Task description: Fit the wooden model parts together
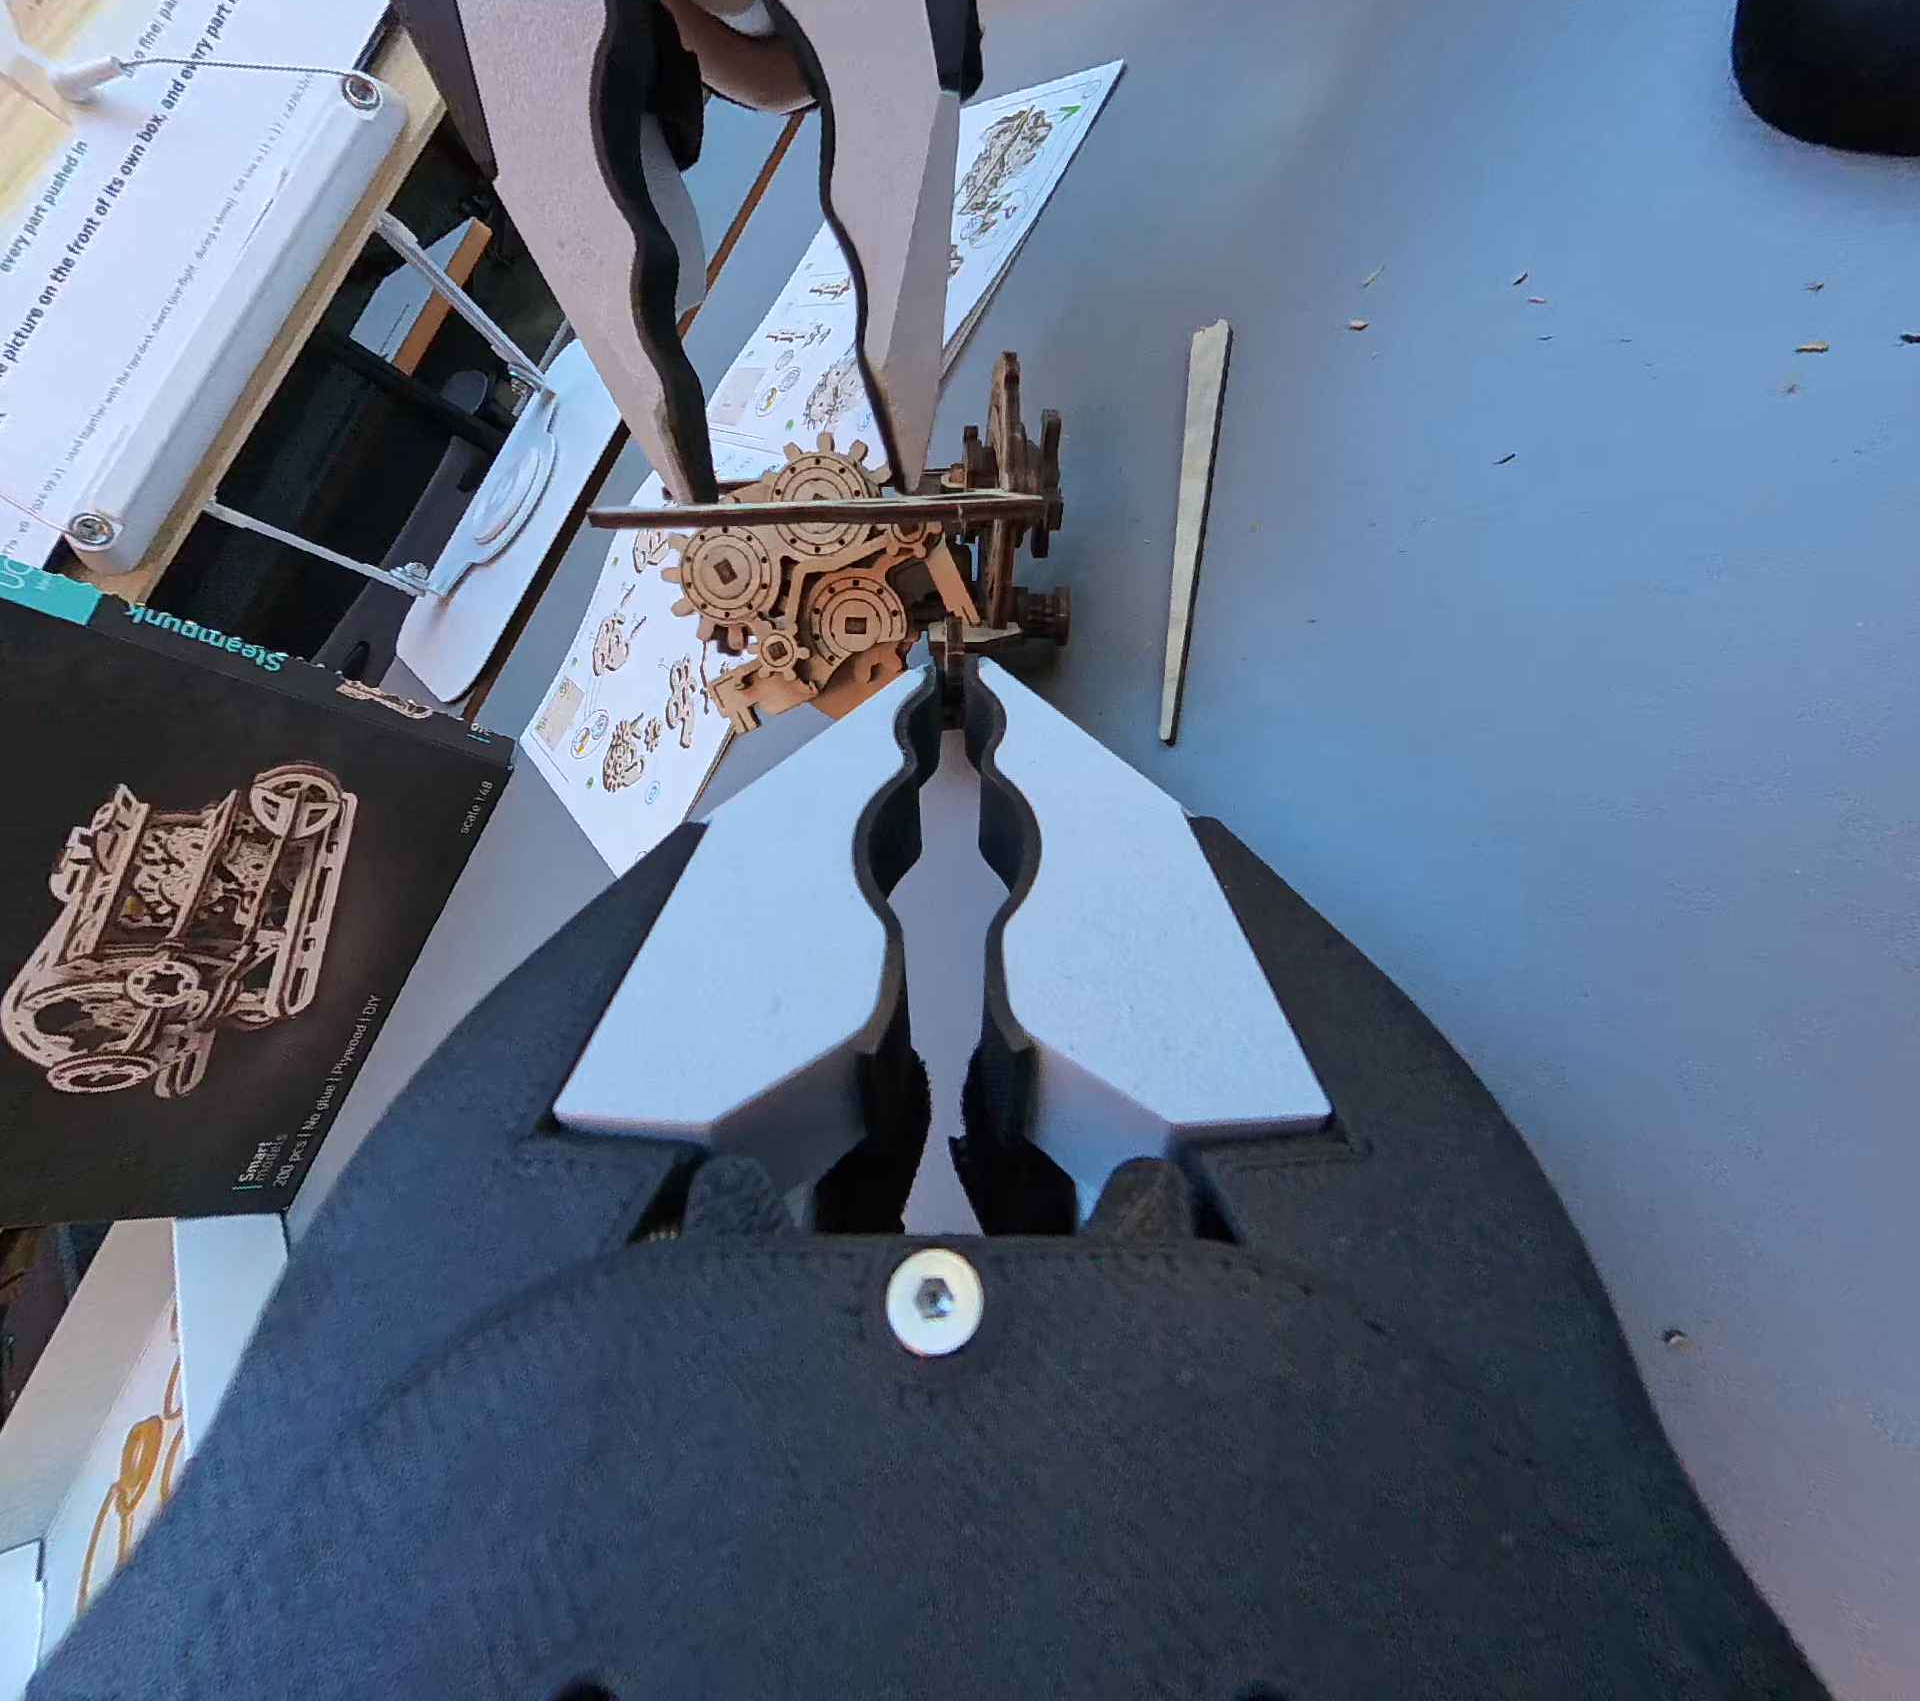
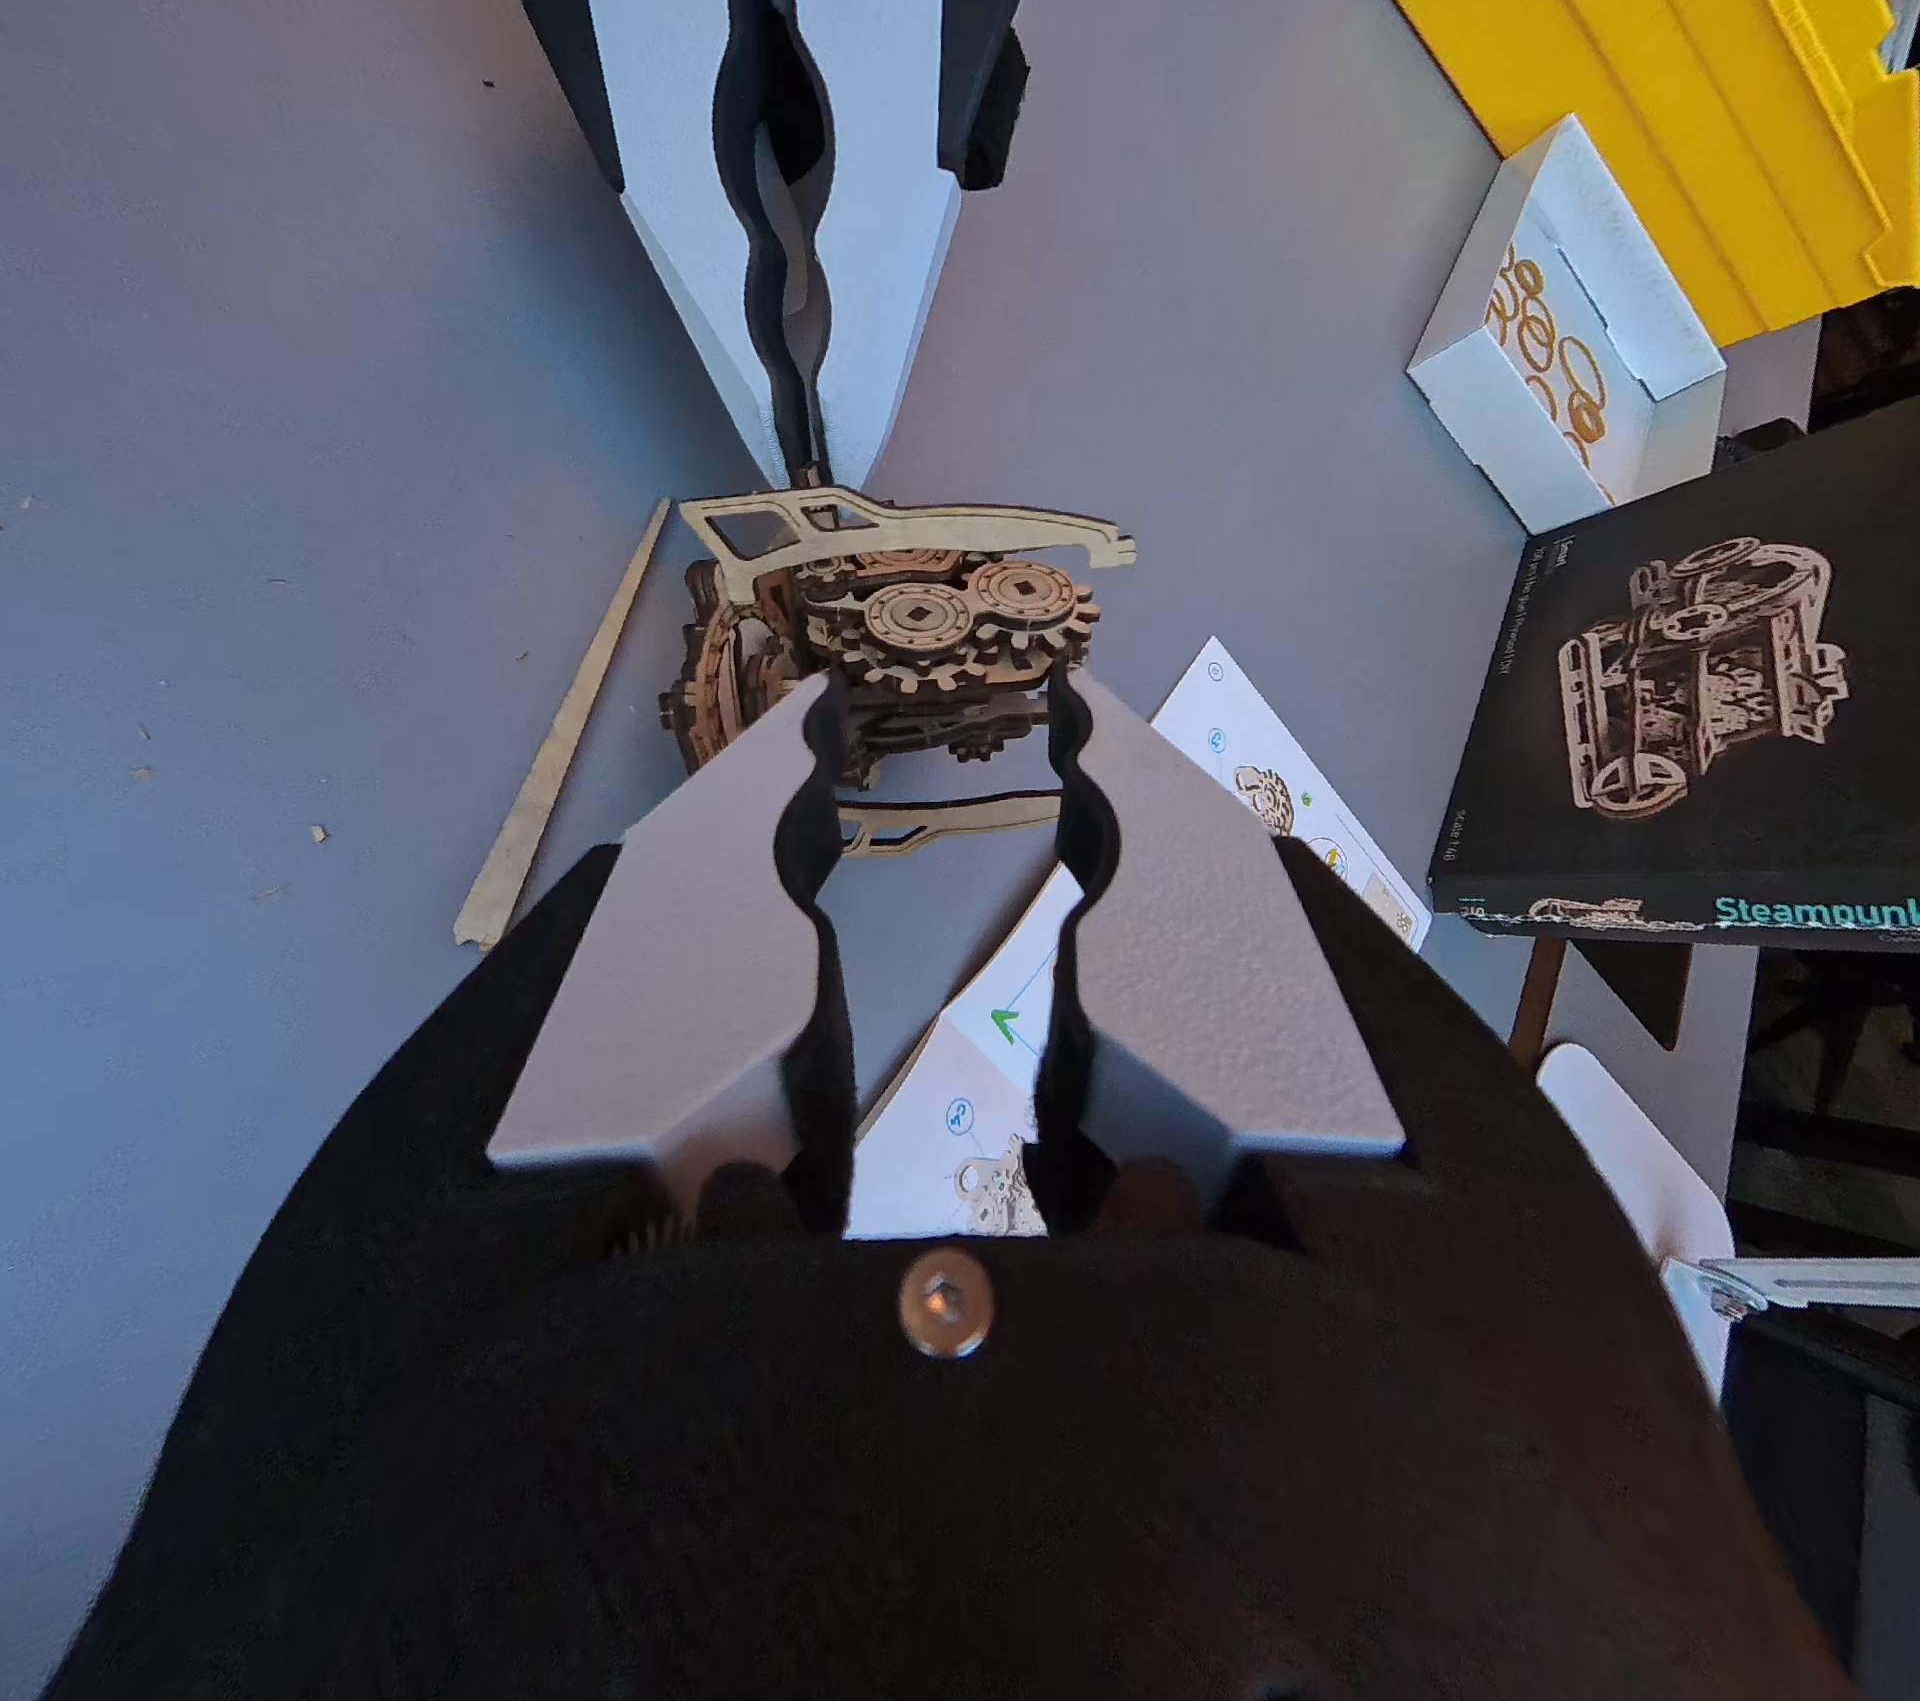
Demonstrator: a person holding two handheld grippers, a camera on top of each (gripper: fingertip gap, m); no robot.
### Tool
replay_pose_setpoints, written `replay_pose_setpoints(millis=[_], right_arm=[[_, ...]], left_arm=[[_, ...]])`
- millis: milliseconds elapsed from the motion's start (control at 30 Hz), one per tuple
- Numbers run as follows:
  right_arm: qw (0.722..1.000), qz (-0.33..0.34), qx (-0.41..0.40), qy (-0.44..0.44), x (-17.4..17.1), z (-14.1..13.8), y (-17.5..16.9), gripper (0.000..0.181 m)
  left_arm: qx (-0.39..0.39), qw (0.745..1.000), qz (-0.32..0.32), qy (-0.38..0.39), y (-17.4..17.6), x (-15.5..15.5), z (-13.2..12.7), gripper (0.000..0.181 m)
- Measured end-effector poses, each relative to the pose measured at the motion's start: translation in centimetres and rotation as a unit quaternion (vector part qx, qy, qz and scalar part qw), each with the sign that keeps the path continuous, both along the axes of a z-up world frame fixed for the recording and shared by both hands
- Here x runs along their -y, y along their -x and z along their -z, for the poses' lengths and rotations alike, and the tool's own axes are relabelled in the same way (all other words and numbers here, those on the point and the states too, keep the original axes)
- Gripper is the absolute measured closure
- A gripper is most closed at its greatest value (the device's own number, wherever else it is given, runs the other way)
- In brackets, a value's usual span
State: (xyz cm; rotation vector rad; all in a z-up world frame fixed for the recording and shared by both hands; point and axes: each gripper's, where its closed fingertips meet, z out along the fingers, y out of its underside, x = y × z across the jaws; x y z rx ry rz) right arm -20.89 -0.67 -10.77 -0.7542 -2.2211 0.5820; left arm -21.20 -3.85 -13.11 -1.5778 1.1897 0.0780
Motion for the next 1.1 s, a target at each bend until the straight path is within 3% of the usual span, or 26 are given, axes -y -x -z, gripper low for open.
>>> replay_pose_setpoints(millis=[700,867,1100], right_arm=[[0.999,0.043,-0.019,-0.026,-0.25,-0.25,0.16,0.151],[0.999,0.053,-0.003,0.002,-0.10,-0.28,0.08,0.150],[0.999,0.049,0.010,0.008,0.36,-0.08,-0.14,0.139]], left_arm=[[0.006,1.000,-0.010,0.006,0.19,-0.22,-0.02,0.180],[0.001,1.000,-0.007,0.004,0.03,-0.15,0.02,0.180],[0.002,1.000,-0.008,0.004,0.00,-0.17,0.03,0.180]])
